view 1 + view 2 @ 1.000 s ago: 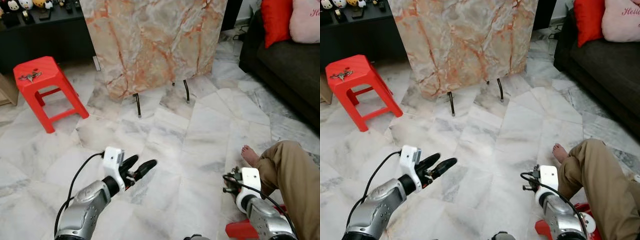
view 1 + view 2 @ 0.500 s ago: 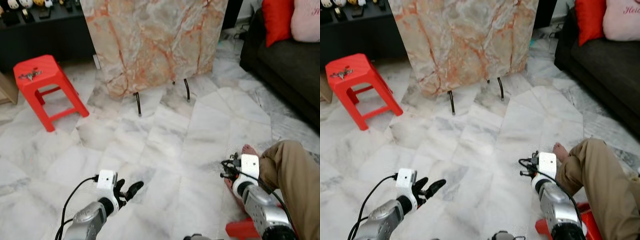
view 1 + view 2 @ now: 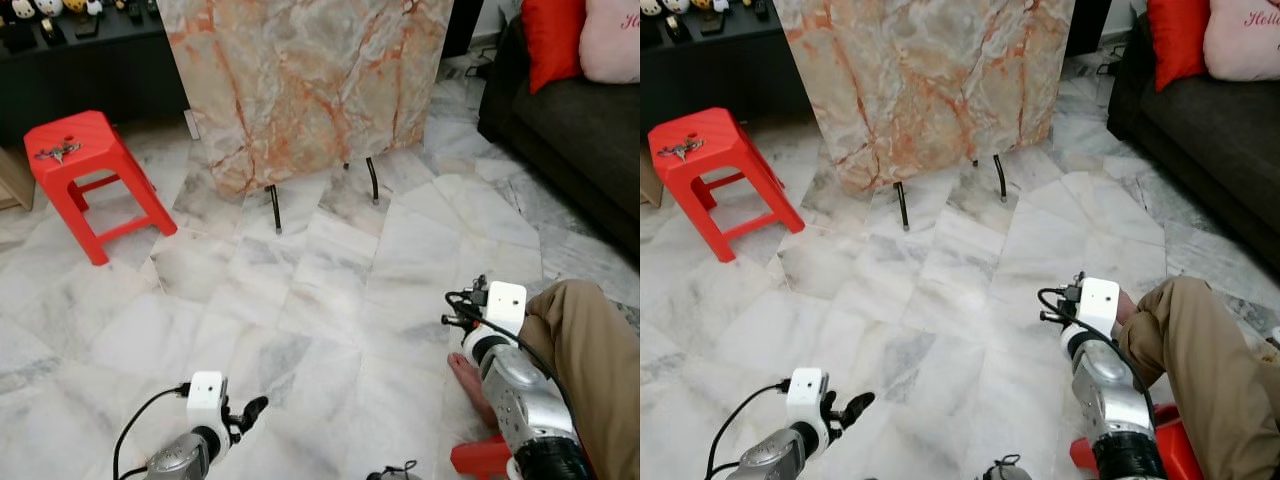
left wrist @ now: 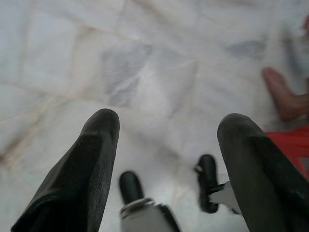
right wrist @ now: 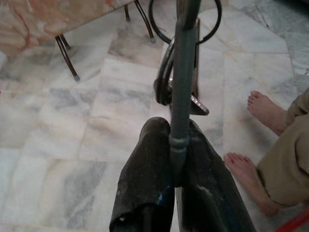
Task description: Hang keys on a hook
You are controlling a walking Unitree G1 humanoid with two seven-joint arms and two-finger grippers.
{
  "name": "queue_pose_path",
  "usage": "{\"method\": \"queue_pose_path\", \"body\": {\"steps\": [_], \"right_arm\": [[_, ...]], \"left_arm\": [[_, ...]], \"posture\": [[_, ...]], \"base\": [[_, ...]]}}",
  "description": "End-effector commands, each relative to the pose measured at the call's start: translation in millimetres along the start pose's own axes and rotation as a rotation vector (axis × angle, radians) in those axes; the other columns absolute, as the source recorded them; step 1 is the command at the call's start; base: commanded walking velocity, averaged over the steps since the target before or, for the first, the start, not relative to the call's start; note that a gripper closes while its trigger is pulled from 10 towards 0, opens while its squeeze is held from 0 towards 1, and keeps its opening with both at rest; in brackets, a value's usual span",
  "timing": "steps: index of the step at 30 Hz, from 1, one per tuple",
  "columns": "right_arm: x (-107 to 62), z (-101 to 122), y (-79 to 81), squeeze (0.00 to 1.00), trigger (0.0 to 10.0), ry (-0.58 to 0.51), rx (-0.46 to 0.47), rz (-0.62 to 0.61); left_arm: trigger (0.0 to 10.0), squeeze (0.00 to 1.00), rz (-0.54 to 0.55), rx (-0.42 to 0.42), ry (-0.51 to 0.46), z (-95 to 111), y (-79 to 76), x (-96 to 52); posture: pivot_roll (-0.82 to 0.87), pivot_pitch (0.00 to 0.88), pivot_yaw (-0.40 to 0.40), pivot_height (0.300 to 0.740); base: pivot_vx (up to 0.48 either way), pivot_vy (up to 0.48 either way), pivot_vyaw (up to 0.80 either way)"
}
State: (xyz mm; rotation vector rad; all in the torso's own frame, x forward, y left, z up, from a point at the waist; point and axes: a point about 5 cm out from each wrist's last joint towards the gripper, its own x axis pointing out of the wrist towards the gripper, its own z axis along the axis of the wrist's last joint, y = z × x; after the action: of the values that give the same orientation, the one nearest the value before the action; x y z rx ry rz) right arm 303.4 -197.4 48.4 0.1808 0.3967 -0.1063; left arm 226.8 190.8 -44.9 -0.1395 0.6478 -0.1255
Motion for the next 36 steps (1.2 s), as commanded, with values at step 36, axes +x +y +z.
{"method": "queue_pose_path", "body": {"steps": [36], "right_arm": [[-1.6, -5.0, 15.9, 0.00, 10.0, -0.045, -0.104, 0.087]], "left_arm": [[10.0, 0.00, 0.134, -0.017, 0.288, -70.7, 4.1, -21.7]], "posture": [[-0.20, 0.033, 0.004, 0.727]], "base": [[0.177, 0.000, 0.06]]}}
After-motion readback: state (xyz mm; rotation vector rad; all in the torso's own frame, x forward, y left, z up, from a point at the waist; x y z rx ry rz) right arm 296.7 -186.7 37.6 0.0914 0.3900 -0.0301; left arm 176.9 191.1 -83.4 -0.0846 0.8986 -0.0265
